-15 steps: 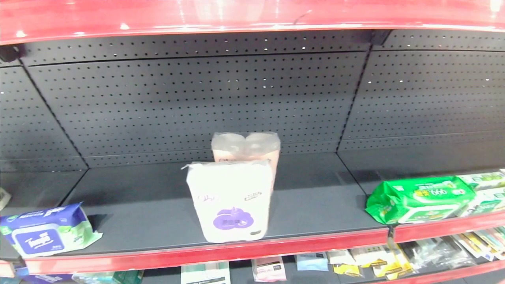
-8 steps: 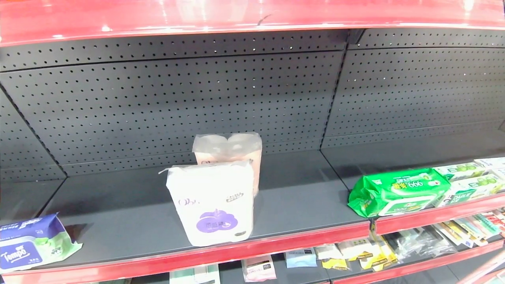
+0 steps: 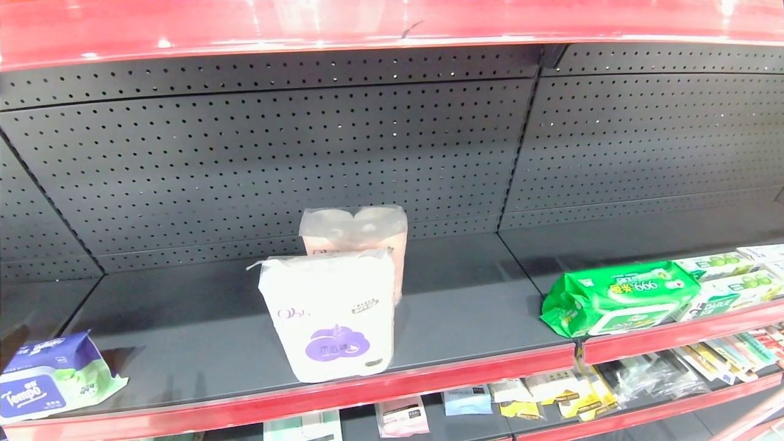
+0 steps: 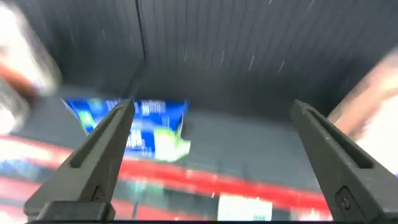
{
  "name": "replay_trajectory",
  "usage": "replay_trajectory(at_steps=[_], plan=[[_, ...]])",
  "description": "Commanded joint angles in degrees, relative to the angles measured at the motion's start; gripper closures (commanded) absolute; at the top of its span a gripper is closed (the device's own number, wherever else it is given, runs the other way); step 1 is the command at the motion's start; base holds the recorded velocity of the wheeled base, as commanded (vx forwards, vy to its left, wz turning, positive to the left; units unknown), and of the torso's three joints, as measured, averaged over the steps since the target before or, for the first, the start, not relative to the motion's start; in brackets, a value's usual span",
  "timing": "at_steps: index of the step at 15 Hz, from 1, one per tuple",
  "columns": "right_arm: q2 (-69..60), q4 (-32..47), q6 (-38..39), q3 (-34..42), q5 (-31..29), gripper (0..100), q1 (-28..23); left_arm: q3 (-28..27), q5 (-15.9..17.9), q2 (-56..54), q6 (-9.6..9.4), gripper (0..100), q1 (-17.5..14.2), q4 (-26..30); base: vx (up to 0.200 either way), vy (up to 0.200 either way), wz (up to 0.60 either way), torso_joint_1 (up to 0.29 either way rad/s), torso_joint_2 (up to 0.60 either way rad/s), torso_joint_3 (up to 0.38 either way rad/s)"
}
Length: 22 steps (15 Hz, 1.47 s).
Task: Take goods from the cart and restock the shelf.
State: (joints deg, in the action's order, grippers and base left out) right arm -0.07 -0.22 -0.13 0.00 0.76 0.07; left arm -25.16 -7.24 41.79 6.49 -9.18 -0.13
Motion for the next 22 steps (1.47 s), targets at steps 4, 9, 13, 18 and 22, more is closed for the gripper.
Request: replay_trajectory(at_steps=[4,9,13,18,22], plan=[[0.07,0.04,-0.04,0.00,0.04,0,0.01,0.46,0.56,25.71,0.99,0,5.84,-2.50,0.000,0.000,0.00,0.000,0.00,0.000],[0.07,-0.04,0.05,0.00,0.04,0,0.01,-0.59,1.18,37.31,5.73,0,13.66,-6.11,0.000,0.000,0.00,0.000,0.00,0.000],[0.07,-0.04,0.05,0.00,0.04,0,0.01,-1.38,1.53,48.83,9.33,0,18.41,-15.25,0.000,0.000,0.00,0.000,0.00,0.000],[0.07,-0.04,-0.04,0.00,0.04,0,0.01,-4.81,4.87,55.59,11.53,0,21.31,-16.92,0.000,0.000,0.00,0.000,0.00,0.000],[0.07,-0.04,-0.04,0.00,0.04,0,0.01,-5.25,4.87,58.23,11.44,0,22.10,-16.92,0.000,0.000,0.00,0.000,0.00,0.000]])
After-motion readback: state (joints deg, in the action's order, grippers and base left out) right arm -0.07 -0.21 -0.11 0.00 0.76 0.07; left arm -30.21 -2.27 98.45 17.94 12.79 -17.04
